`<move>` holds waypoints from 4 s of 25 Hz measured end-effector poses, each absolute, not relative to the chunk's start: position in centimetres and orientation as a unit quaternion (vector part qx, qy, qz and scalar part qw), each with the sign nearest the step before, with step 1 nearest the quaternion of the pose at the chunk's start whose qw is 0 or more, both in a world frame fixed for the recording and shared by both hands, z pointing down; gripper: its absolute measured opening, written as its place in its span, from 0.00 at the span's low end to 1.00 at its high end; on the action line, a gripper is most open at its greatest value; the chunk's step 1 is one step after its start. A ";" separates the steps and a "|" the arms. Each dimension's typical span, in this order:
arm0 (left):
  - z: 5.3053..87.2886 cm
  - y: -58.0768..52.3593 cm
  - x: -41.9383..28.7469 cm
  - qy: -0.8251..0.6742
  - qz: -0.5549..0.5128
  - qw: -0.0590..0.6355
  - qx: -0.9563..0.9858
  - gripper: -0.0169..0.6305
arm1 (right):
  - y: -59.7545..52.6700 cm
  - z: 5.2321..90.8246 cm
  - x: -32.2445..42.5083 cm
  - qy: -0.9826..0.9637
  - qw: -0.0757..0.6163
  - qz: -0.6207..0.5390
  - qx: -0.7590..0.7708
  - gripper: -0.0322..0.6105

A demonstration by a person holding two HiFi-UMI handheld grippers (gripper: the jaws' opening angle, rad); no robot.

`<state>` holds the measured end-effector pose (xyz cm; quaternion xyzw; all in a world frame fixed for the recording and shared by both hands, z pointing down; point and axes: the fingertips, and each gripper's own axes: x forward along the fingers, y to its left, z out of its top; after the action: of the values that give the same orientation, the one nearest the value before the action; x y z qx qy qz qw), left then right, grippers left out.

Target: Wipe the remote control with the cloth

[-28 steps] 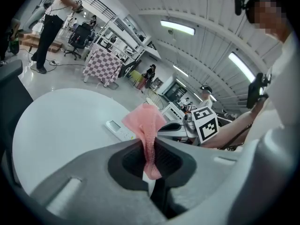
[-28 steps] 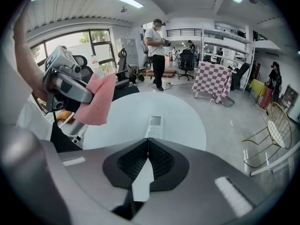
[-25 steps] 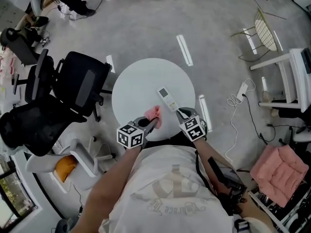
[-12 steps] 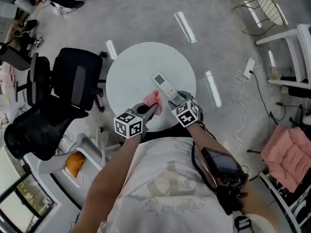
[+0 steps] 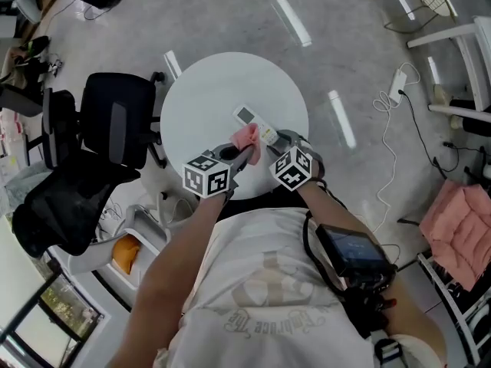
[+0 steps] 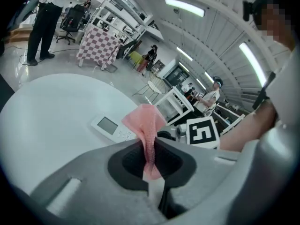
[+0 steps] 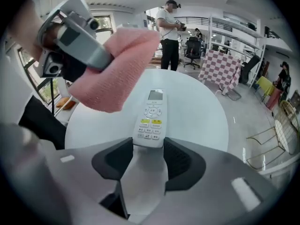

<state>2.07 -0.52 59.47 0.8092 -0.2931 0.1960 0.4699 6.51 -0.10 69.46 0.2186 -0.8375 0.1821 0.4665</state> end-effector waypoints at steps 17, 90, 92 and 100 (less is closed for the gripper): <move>66.0 -1.2 8.5 -0.224 0.345 0.480 0.775 0.05 | 0.8 68.8 6.5 -0.870 0.474 0.106 0.086 0.38; 68.7 -4.2 -6.8 -0.383 0.395 0.454 0.701 0.05 | 0.1 69.4 8.9 -0.859 0.496 0.104 0.070 0.37; 68.3 -3.6 -6.0 -0.383 0.385 0.457 0.705 0.05 | 0.2 69.2 9.7 -0.858 0.498 0.104 0.070 0.38; 66.6 -0.7 -3.5 -0.389 0.324 0.461 0.729 0.05 | -0.3 68.6 10.8 -0.852 0.502 0.116 0.097 0.42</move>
<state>-3.48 -0.67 66.61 0.7288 -0.3885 0.3241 0.4614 10.80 -0.32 68.56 0.0970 -0.8515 0.1155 0.5021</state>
